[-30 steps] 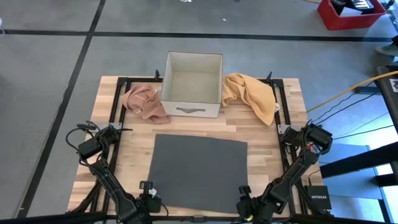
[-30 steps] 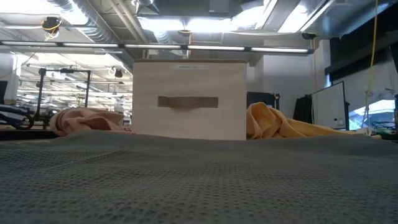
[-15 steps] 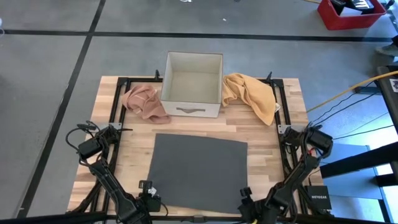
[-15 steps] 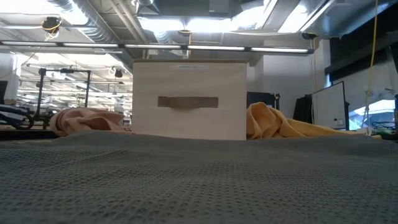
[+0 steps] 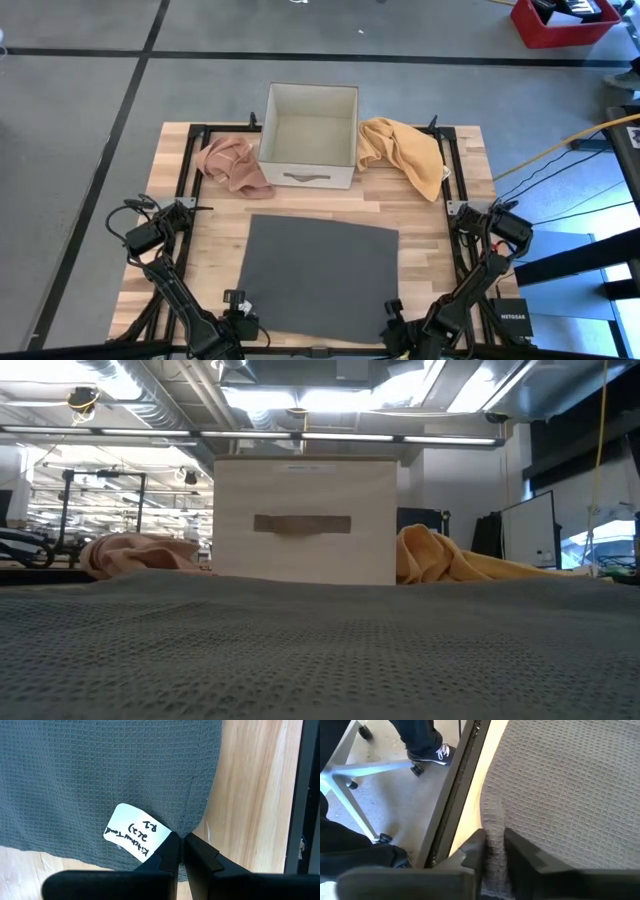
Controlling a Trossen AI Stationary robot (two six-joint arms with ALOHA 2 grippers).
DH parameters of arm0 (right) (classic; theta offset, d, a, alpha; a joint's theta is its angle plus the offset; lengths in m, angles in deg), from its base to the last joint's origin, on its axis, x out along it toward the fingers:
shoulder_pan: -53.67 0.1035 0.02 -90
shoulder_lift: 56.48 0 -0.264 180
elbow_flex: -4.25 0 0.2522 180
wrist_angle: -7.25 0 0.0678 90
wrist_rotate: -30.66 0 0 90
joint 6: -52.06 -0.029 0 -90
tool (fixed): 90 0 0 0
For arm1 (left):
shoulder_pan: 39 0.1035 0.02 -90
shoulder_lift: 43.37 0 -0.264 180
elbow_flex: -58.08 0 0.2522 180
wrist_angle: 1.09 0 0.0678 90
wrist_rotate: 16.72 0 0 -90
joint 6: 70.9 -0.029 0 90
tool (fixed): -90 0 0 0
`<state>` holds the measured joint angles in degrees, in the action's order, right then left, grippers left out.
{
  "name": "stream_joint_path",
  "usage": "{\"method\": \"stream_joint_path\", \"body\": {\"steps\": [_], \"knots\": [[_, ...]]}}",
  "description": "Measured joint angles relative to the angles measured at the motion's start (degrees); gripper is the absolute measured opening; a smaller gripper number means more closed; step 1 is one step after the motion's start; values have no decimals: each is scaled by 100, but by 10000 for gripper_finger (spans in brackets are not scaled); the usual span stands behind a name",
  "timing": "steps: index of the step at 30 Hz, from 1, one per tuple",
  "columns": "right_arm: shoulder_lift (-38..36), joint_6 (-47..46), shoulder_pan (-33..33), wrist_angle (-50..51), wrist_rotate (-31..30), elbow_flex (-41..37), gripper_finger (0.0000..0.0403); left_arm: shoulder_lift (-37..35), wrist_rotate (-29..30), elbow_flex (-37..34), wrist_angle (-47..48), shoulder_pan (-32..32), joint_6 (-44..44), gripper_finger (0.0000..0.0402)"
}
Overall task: Fold towel
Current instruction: Fold the dark gray towel
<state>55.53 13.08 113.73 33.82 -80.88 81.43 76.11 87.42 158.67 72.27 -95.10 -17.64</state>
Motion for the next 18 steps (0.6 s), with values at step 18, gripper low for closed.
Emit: {"method": "stream_joint_path", "body": {"steps": [18], "knots": [[-4, -318, 159, 1458, -295, 915, 8, -25, -400, 134, -51, -4, -423, 17]]}}
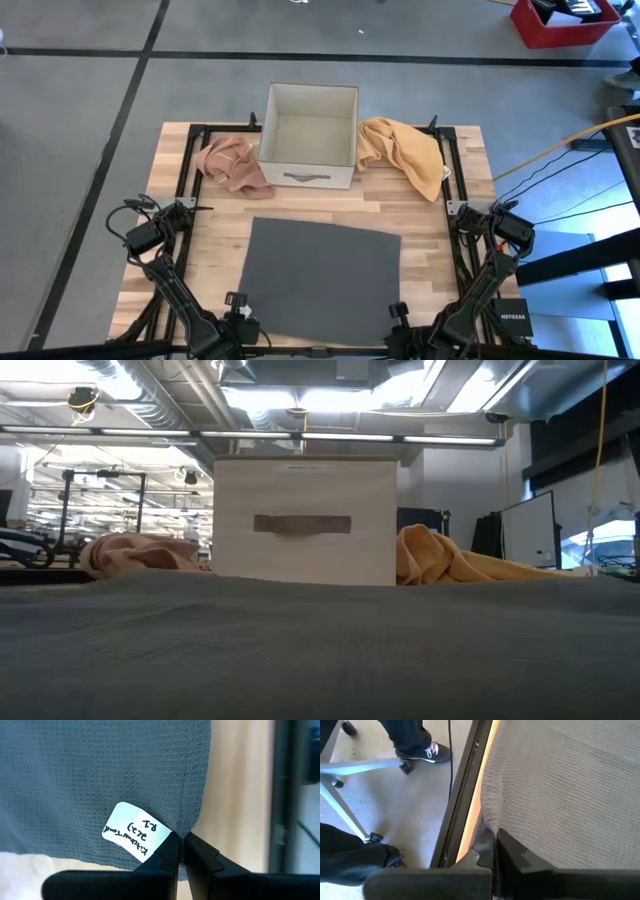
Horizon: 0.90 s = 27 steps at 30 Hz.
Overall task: Fold towel
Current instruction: Fold the dark gray towel
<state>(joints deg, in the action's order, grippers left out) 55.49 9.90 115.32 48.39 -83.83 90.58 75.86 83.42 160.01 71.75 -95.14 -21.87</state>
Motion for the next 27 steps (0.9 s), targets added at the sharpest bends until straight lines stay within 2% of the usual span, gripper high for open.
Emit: {"method": "stream_joint_path", "body": {"steps": [5, 14, 23, 27], "knots": [[0, -112, -15, 36, -84, 0, 8, -76, -69, 177, 161, 24, -13, 6], [0, -163, -15, 72, -62, -2, 7, -174, 360, 35, 160, 114, 437, 17], [0, -171, -15, 83, -127, -2, 7, -141, 535, 24, 155, 222, 305, 113], [0, -169, -13, 82, -157, -4, 8, -137, 789, 21, 179, 330, 125, 150]]}}
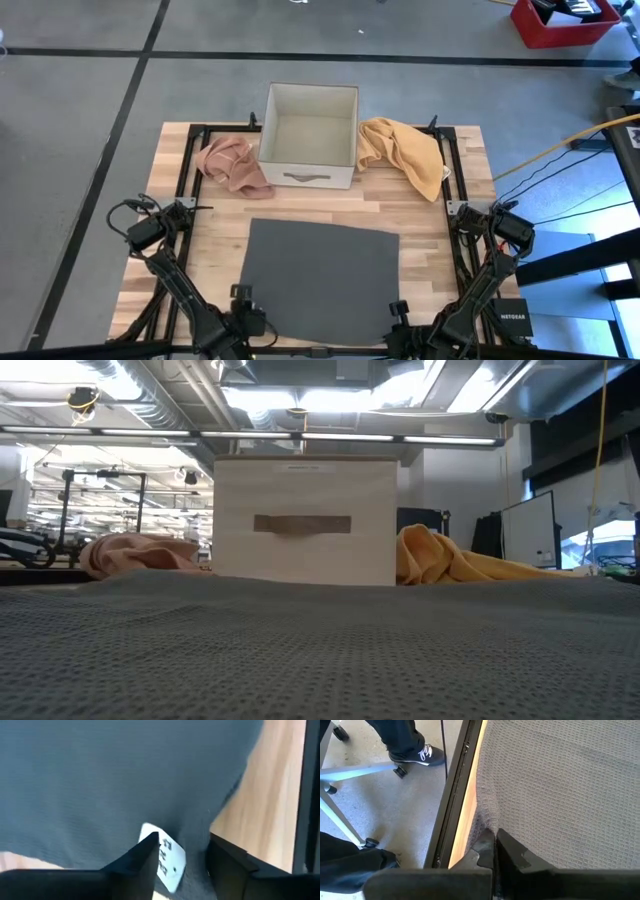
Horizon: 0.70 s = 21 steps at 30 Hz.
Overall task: Fold towel
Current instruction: Fold the dark gray towel
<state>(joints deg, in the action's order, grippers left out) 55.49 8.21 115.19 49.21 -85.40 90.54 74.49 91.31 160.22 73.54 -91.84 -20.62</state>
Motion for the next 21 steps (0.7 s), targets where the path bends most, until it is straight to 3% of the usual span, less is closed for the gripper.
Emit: {"method": "stream_joint_path", "body": {"steps": [11, 21], "knots": [[0, -34, 0, 33, 60, 0, 7, -37, -201, 72, -586, 205, -446, 166], [0, -45, 0, 30, 65, 0, 7, -35, -243, 9, -136, 189, -140, 166]]}}
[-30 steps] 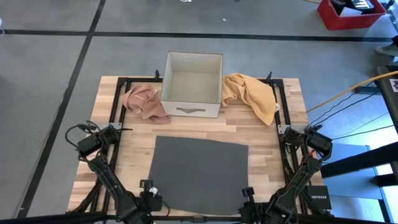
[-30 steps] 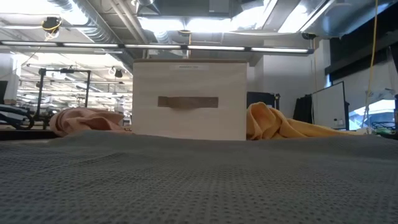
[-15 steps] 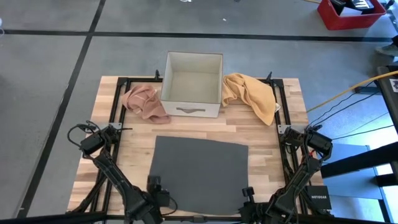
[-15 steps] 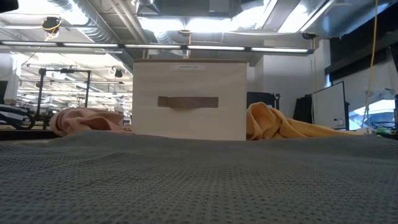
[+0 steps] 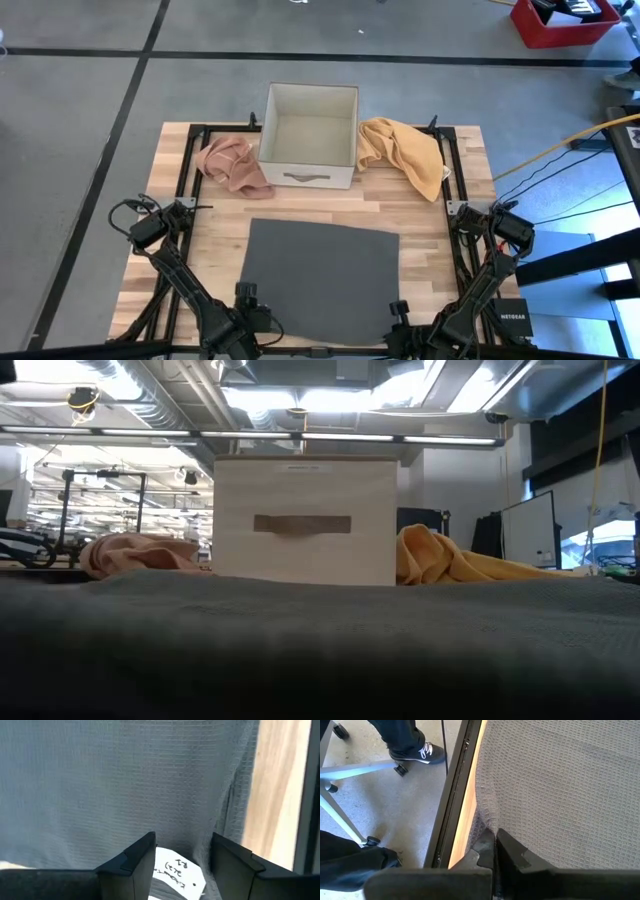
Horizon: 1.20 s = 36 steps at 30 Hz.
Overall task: Fold towel
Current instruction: Fold the dark gray towel
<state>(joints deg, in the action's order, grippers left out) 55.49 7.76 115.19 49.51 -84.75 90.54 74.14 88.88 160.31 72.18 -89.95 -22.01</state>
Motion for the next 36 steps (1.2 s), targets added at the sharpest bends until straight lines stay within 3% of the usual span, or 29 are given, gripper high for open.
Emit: {"method": "stream_joint_path", "body": {"steps": [14, 26, 32, 36], "knots": [[0, -31, 0, 12, 9, 0, 7, 2, -404, -393, 11, -396, 910, 161], [-14, -185, -2, 405, -41, 267, 9, -50, -268, -311, 239, -375, 804, 8], [-369, -489, -1, 2282, -563, 1040, 4, -689, 783, -31, 1085, -364, 1097, 9], [-802, -1073, 1, 3450, -1532, 1275, 8, -1312, 1651, 4, 1539, -231, 1233, 3]]}}
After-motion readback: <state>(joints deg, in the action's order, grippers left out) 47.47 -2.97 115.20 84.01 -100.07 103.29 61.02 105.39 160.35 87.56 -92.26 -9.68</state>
